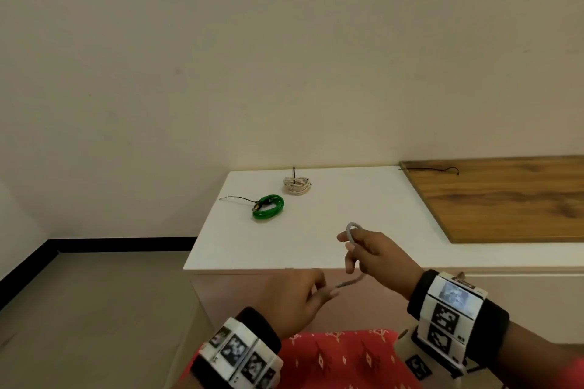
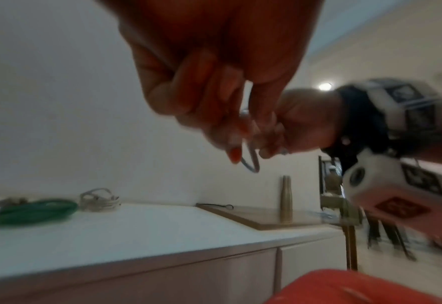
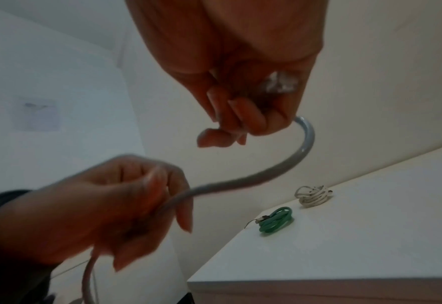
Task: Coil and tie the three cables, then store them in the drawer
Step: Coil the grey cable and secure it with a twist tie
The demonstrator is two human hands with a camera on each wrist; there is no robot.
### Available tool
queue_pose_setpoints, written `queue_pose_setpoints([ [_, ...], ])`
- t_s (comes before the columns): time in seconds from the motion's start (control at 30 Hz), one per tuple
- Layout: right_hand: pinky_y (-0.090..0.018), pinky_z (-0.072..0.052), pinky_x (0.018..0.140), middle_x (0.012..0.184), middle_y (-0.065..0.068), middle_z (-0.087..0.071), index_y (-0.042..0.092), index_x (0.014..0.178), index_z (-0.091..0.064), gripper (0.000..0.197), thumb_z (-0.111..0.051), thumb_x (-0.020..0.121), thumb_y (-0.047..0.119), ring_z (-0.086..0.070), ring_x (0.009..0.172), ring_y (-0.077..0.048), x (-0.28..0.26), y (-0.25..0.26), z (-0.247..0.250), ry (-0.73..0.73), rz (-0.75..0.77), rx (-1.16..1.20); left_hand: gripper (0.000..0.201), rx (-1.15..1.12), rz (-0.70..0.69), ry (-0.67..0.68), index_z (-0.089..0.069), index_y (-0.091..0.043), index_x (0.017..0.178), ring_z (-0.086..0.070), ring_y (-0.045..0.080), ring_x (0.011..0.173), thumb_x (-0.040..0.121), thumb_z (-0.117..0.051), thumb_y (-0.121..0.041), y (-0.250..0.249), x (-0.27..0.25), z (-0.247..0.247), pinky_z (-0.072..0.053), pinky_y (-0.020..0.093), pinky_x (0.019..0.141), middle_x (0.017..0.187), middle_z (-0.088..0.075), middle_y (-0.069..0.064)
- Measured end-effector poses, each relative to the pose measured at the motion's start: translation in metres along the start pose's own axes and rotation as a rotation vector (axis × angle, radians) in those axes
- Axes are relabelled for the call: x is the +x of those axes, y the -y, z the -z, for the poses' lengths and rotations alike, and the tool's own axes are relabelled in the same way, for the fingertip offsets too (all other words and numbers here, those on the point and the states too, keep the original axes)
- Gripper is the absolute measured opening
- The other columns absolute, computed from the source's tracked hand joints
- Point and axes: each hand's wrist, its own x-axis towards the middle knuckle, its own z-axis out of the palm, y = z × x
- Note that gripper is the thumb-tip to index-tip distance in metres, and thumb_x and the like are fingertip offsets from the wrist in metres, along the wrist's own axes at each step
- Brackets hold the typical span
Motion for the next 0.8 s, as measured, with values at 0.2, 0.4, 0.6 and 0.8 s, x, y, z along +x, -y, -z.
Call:
queue_pose_setpoints([
  [0.2,-0.013,-0.028,0.037,0.050,-0.001,-0.055,0.004,0.109,-0.055,0.031,-0.033,0.099,0.023,-0.029,0.033,-0.004,0.003,-0.002,0.009,-0.115,-0.097,0.316,0.042,0.064,-0.002,0.141,-0.046,-0.025,0.127,-0.055,0.022,0.098,0.091,-0.039,-0.006,0.013,-0.007,-0.001,-0.036,0.025,0.074,0.110,-0.059,0.007],
  [0.4,-0.013,-0.037,0.047,0.071,0.003,-0.056,0.008,0.092,-0.056,0.020,-0.037,0.095,0.005,-0.047,0.049,-0.001,0.000,0.004,-0.002,0.122,-0.015,0.144,0.026,0.340,-0.296,0.110,-0.057,-0.010,0.107,-0.066,0.030,0.074,0.085,-0.045,-0.004,-0.009,0.002,0.007,-0.054,0.034,0.060,0.089,-0.069,0.011],
  [0.6,-0.023,-0.047,0.066,0.068,0.003,-0.058,0.012,0.079,-0.061,0.027,-0.043,0.086,-0.007,-0.054,0.055,0.001,0.000,-0.003,-0.007,0.307,0.079,-0.120,0.019,0.217,-0.419,-0.061,-0.047,-0.022,0.090,-0.061,0.013,0.057,0.075,-0.058,-0.018,-0.013,0.004,-0.001,-0.049,0.024,0.044,0.079,-0.065,-0.003],
  [0.8,-0.017,-0.050,0.060,0.063,0.009,-0.067,0.019,0.084,-0.062,0.024,-0.041,0.090,0.010,-0.063,0.056,-0.003,-0.004,0.001,-0.007,0.492,0.050,0.171,0.030,-0.101,-0.148,-0.215,-0.036,-0.027,0.070,-0.045,0.000,0.057,0.073,-0.045,-0.056,-0.001,-0.003,0.016,-0.027,0.010,0.051,0.058,-0.043,-0.017],
])
